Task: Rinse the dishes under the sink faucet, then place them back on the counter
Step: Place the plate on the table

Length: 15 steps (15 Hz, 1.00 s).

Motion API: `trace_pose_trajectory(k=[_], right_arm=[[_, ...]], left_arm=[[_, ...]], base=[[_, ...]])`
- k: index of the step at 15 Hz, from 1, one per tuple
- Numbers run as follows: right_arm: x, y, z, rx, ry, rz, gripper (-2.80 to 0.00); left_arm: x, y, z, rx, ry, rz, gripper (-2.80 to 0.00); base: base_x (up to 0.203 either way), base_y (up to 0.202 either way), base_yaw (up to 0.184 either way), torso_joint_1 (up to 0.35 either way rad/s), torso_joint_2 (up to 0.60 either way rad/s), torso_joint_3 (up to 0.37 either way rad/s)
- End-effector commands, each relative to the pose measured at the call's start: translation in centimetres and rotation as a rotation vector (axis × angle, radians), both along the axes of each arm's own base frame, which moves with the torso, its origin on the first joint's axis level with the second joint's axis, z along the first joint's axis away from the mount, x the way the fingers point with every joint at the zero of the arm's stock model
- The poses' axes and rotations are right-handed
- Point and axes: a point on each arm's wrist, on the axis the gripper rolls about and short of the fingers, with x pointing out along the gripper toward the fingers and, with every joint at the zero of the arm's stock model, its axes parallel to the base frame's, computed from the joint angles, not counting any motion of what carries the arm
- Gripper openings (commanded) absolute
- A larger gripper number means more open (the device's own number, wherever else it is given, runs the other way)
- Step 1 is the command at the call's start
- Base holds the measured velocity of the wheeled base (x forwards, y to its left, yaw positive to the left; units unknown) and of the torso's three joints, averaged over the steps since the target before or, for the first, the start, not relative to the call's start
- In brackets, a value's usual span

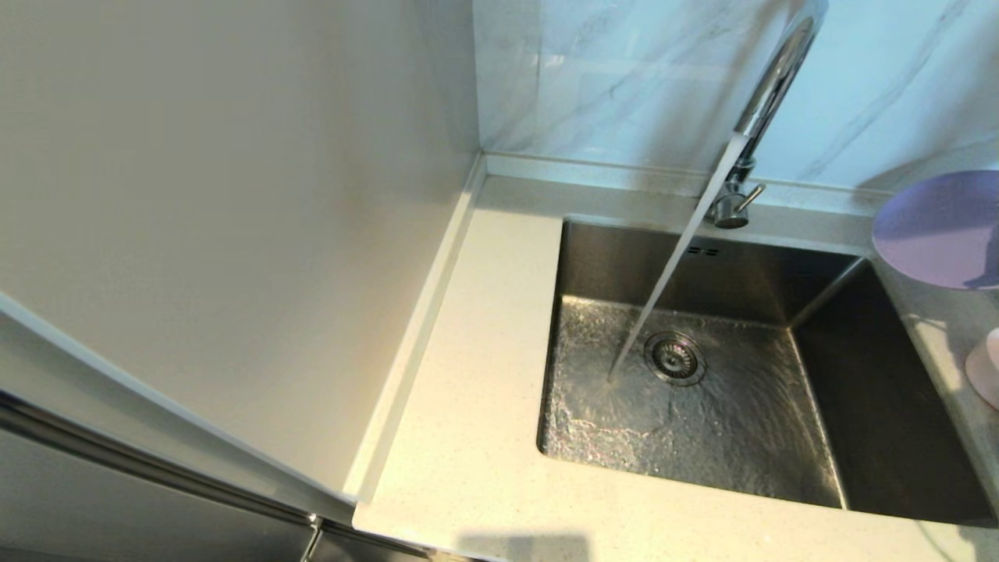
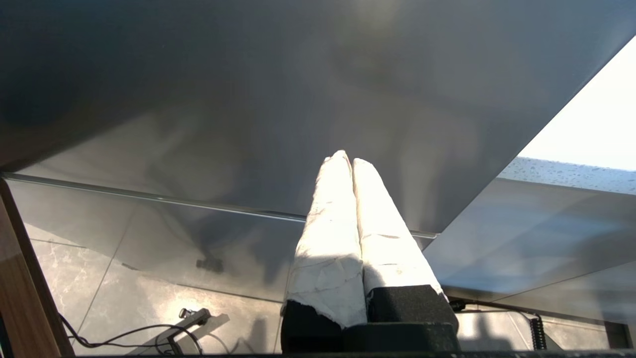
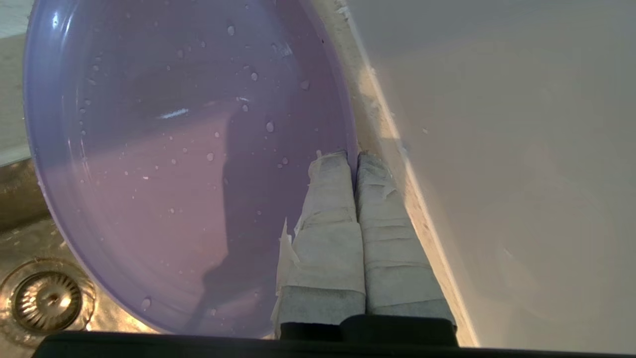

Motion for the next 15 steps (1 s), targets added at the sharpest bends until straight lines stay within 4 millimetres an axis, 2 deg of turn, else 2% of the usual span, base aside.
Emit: trace_pose_trajectory(k=[1,5,15], right_arm=[[2.2,-0.8,-2.2,0.000,0.020,0.013,-2.80],[3.3,-1.0,-3.2,-0.023,0.039,0.036,-2.80],[4.0,-2.1,-4.3,-0.042,0.048,-0.007,-2.80]], left_arm=[[0.0,0.0,0.0,0.000,0.000,0.001,-2.80],[0.0,0.0,0.0,0.000,0.000,0.000,-2.80],[0.0,0.0,0.0,0.000,0.000,0.000,-2.80]], base=[[0.000,0.000,0.000,0.000,0.00,0.000],[0.000,0.000,0.000,0.000,0.00,0.000],[0.000,0.000,0.000,0.000,0.00,0.000]])
